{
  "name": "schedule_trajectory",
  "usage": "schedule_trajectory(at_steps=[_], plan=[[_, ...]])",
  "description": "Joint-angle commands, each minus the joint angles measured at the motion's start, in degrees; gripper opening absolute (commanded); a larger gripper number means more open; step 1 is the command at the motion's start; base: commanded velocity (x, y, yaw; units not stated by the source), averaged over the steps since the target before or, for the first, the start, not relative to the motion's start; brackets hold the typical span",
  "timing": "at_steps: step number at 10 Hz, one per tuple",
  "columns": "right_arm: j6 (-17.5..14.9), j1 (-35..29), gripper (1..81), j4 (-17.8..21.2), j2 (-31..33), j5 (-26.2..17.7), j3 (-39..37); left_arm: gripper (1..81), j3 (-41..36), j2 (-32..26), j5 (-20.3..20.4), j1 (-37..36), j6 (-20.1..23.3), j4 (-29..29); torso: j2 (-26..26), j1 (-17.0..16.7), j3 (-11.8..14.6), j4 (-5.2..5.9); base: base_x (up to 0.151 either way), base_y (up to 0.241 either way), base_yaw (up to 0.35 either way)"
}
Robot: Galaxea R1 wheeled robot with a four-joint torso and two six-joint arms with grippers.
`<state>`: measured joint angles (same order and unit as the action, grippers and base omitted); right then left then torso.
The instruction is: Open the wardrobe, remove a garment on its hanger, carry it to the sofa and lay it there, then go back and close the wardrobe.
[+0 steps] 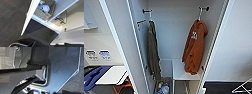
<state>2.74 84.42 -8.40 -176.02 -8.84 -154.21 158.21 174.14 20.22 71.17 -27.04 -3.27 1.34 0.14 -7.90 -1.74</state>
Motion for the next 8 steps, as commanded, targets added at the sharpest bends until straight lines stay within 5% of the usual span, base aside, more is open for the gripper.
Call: schedule_trajectory(at_steps=[1, 5, 8], plan=[[-0.20, -2.36, 81.1, 0.05, -1.11, -3.12, 1.12, 81.1, -4.47, -2.04, -10.08, -2.04, 0.67, -12.88, 0.00, 0.00, 0.00, 0.00, 0.000, 0.000, 0.000], [0.07, -2.72, 81.1, 0.14, -0.76, -2.41, -0.55, 81.1, -6.33, -2.66, -18.37, 2.08, 0.76, -20.54, 0.00, 0.00, 0.00, 0.00, 0.000, 0.000, 0.000], [-0.02, -3.68, 81.1, -0.04, -0.76, 1.02, -1.87, 81.1, -6.33, -2.30, -19.26, 6.30, 0.76, -26.26, 0.02, 0.00, 0.00, 0.00, 0.000, 0.000, 0.000]])
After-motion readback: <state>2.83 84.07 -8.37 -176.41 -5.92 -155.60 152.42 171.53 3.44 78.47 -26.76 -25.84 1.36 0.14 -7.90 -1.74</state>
